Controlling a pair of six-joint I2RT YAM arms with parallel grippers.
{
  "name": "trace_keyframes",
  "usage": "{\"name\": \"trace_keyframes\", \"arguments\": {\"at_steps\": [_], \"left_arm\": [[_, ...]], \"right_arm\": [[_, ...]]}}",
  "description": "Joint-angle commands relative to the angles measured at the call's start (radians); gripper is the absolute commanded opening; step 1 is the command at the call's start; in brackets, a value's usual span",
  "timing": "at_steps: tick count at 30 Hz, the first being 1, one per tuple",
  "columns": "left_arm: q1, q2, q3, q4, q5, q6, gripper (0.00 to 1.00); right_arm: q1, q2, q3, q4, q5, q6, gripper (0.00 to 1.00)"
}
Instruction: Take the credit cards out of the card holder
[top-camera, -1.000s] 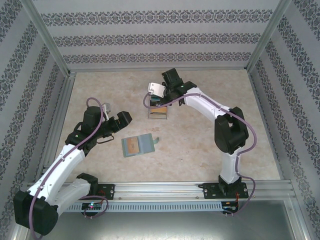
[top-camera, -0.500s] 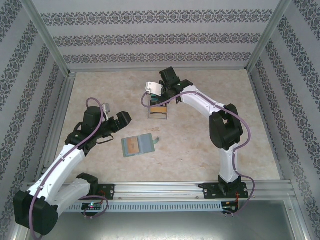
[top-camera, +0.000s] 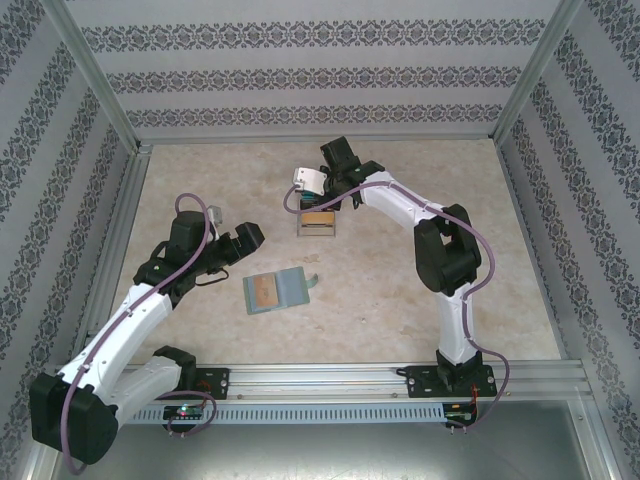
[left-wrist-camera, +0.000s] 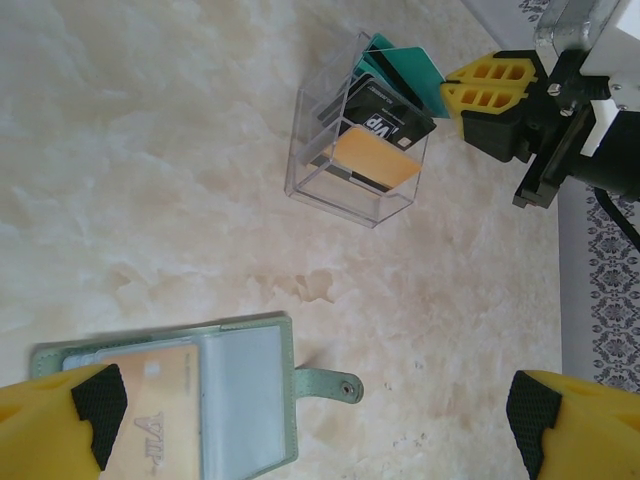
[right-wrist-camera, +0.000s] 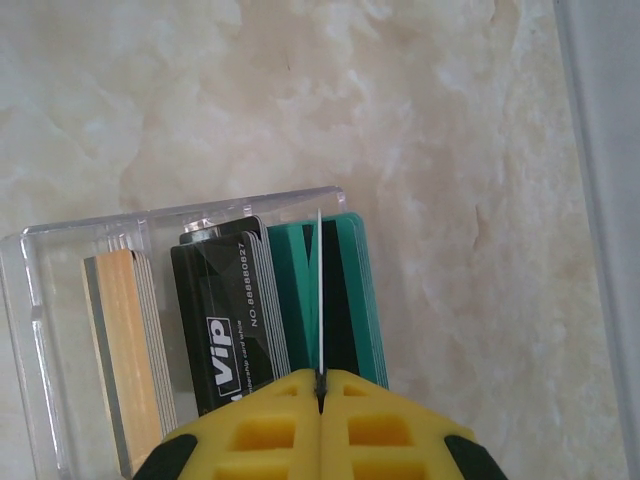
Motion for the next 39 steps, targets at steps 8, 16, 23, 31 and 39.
{"name": "trace_keyframes", "arguments": {"at_steps": [8, 16, 23, 31, 39], "left_arm": [[0.022, 0.008, 0.028, -0.010, 0.000, 0.021, 0.99], [0.026, 0.007, 0.022, -0.004, 0.014, 0.015, 0.99], [0.027, -0.003, 0.008, -0.007, 0.017, 0.009, 0.99], [0.028, 0.055, -0.026, -0.058, 0.050, -0.001, 0.98], [0.030, 0.123, -0.096, -0.109, 0.050, -0.027, 0.74]], "right_arm": [[-0.009, 0.032, 0.014, -0.002, 0.006, 0.014, 0.05], [-0.013, 0.039, 0.028, 0.083, 0.132, 0.059, 0.33], [-0.009, 0.017, 0.037, 0.102, 0.151, 0.166, 0.35], [0.003, -0.186, -0.075, 0.091, -0.030, 0.608, 0.34], [0.093, -0.344, -0.318, 0.035, -0.171, 1.026, 0.29]]}}
